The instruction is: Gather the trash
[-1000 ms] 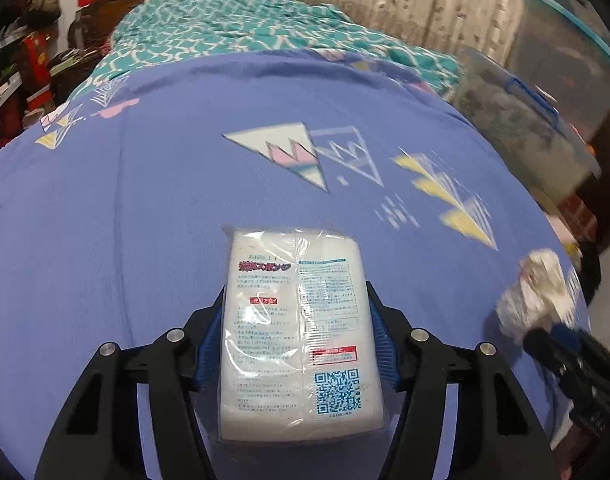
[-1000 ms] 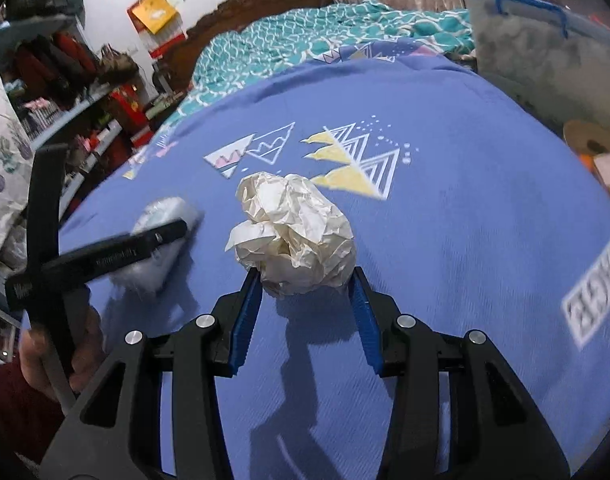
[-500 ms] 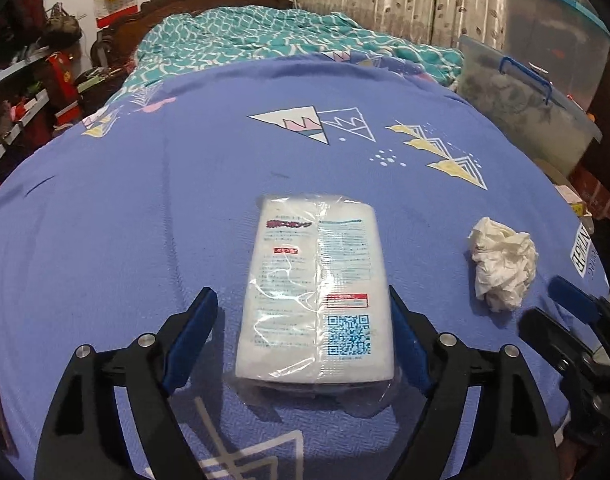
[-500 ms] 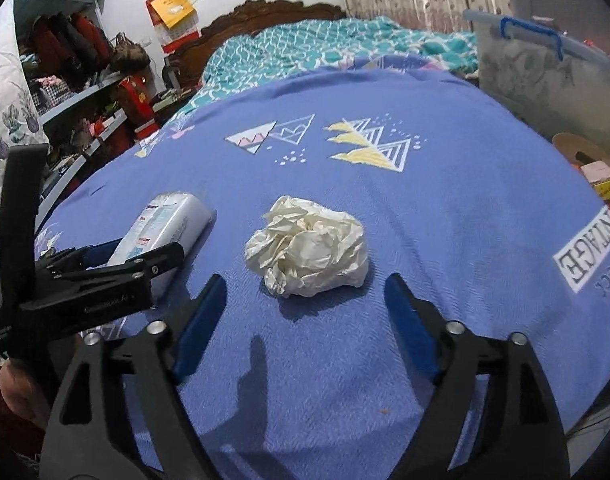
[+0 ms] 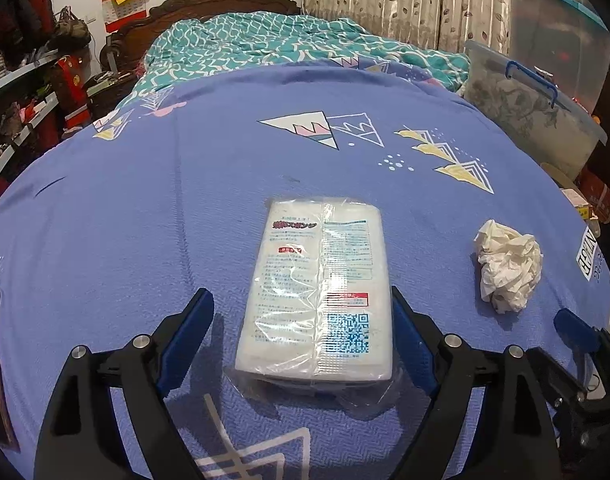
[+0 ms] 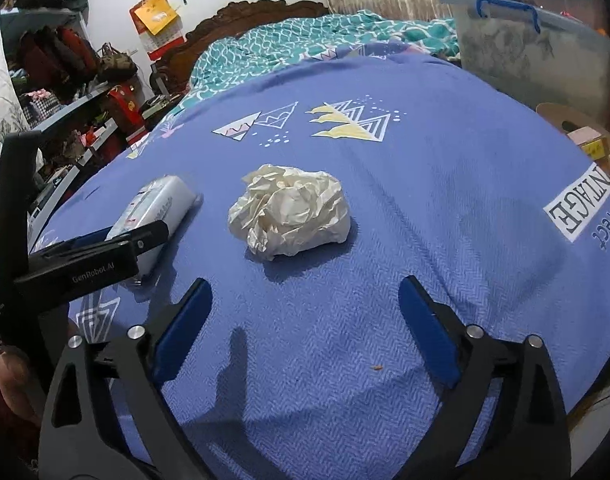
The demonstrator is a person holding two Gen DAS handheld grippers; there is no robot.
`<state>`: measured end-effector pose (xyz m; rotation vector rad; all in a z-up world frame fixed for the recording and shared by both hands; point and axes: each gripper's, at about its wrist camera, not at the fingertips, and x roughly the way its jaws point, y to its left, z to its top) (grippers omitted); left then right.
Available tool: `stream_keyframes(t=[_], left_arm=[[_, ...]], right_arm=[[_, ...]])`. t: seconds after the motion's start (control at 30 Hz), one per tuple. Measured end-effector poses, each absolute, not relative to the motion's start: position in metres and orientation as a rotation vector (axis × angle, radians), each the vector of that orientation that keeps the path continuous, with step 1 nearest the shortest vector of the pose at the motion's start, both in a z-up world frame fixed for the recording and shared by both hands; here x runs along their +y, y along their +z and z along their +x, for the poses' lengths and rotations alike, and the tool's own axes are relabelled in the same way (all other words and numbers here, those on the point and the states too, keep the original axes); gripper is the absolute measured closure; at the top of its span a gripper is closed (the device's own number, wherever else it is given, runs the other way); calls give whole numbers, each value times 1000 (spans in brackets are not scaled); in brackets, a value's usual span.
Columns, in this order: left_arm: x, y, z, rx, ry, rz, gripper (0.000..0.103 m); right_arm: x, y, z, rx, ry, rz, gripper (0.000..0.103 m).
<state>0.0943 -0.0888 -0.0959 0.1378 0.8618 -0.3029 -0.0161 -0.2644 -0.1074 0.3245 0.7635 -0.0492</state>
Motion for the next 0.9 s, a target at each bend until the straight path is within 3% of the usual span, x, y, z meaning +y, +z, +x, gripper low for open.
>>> stream_keyframes(t=[0.57, 0.9], left_arm=[[-82, -103, 105, 930, -296, 92, 9], [-89, -107, 105, 949, -274, 150, 9]], right_arm=[[-247, -115, -15, 713, -88, 199, 3], [-247, -115, -17, 717, -89, 198, 3]])
